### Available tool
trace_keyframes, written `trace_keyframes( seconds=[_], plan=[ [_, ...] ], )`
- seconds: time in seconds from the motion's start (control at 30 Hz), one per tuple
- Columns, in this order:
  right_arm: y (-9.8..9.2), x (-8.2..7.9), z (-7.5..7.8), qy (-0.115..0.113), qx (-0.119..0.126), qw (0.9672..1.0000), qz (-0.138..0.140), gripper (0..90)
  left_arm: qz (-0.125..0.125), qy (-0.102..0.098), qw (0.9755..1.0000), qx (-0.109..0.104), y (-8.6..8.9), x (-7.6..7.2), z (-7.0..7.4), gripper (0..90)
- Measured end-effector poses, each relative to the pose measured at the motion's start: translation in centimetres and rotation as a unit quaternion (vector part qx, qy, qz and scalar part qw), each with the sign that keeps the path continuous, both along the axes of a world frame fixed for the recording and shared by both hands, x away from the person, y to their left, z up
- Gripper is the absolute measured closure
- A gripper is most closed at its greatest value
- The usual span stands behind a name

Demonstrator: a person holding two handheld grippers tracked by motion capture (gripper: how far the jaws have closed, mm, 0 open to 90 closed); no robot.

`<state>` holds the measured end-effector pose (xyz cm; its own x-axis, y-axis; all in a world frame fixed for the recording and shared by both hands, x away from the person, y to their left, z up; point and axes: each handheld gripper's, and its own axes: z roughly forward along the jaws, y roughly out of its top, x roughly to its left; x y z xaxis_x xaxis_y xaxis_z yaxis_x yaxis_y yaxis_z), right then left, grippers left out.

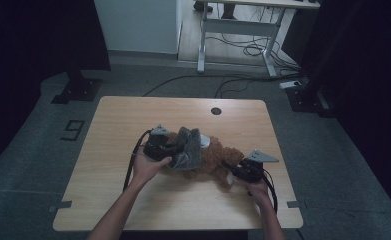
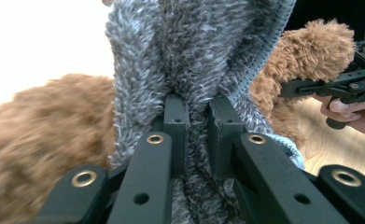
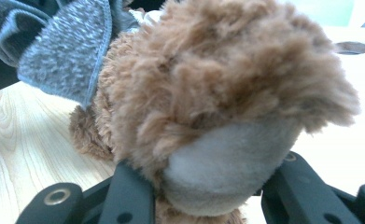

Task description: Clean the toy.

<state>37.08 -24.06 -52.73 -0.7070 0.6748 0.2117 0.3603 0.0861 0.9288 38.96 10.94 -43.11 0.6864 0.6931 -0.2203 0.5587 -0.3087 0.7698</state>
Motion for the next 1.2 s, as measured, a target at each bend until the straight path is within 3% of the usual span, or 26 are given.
trace_keyframes(
  seconds=[0.3,0.47,0.67,0.8,0.87,0.97,1.07,1.2],
  plan=[
    [0.0,0.0,0.0,-0.001,0.0,1.0,-0.001,65.6,0.048,-0.007,0.9988,0.006,4.7,-0.2,0.7,79.1],
    [0.0,0.1,-0.1,-0.002,0.0,1.0,0.001,65.6,0.059,-0.003,0.9982,-0.009,6.5,0.1,0.8,79.1],
    [0.0,0.0,-0.1,-0.002,0.0,1.0,0.002,65.6,0.052,-0.016,0.9985,-0.005,4.7,1.5,2.4,79.0],
    [0.0,0.0,0.0,-0.004,-0.001,1.0,0.003,65.5,0.048,-0.017,0.9986,0.012,2.6,3.1,2.6,79.0],
    [-0.1,0.0,0.0,-0.004,-0.002,1.0,0.004,65.5,0.052,-0.012,0.9981,0.031,1.5,4.0,2.1,78.8],
    [-0.1,0.0,0.0,-0.005,-0.003,1.0,0.005,65.5,0.055,0.001,0.9978,0.037,1.2,4.8,1.1,78.7],
    [-0.1,0.0,0.0,-0.006,-0.003,1.0,0.005,65.3,0.05,0.02,0.9981,0.03,1.7,5.0,0.1,78.6],
    [-0.1,0.0,0.0,-0.003,-0.002,1.0,0.003,63.7,0.044,0.031,0.9984,0.016,2.5,4.6,-0.8,78.7]
  ],
)
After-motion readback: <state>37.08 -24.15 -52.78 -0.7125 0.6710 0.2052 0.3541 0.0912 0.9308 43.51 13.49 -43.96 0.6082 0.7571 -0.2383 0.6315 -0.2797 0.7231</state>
